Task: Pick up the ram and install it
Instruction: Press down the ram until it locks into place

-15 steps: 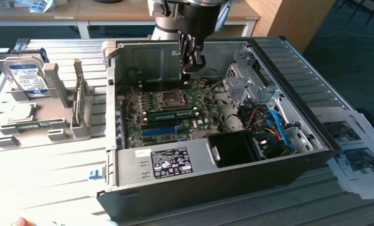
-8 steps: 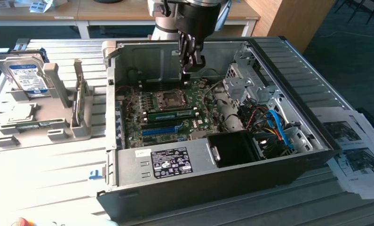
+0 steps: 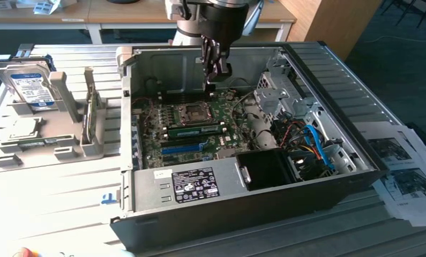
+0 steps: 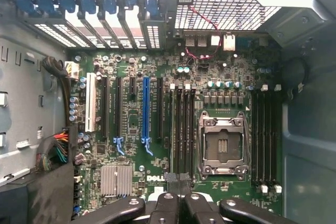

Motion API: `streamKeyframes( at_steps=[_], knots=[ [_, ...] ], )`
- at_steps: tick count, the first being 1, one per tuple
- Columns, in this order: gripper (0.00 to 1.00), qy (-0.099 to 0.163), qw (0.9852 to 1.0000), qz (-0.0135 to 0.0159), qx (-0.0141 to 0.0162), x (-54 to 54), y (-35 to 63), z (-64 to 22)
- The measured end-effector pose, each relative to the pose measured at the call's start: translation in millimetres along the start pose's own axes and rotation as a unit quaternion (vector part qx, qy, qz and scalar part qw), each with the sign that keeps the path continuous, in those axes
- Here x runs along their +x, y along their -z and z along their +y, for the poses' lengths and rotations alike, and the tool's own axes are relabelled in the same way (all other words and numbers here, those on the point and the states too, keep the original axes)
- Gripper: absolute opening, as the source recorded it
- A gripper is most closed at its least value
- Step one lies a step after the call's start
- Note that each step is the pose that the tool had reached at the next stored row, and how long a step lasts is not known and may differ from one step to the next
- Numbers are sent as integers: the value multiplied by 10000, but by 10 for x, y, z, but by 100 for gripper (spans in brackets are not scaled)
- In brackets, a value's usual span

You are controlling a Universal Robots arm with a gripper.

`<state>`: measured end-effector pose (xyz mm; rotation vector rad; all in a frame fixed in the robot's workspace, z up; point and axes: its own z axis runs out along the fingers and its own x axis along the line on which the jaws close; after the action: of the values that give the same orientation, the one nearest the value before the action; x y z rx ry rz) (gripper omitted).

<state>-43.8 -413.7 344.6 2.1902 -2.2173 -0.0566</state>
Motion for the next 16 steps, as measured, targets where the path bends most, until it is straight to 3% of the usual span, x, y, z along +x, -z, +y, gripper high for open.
streamKeyframes(
  at_steps=[10, 16],
  knots=[
    [10, 0, 10000, 1, 0, 1, 1, -1],
    [10, 0, 10000, 1, 1, 0, 4, -74]
  ],
)
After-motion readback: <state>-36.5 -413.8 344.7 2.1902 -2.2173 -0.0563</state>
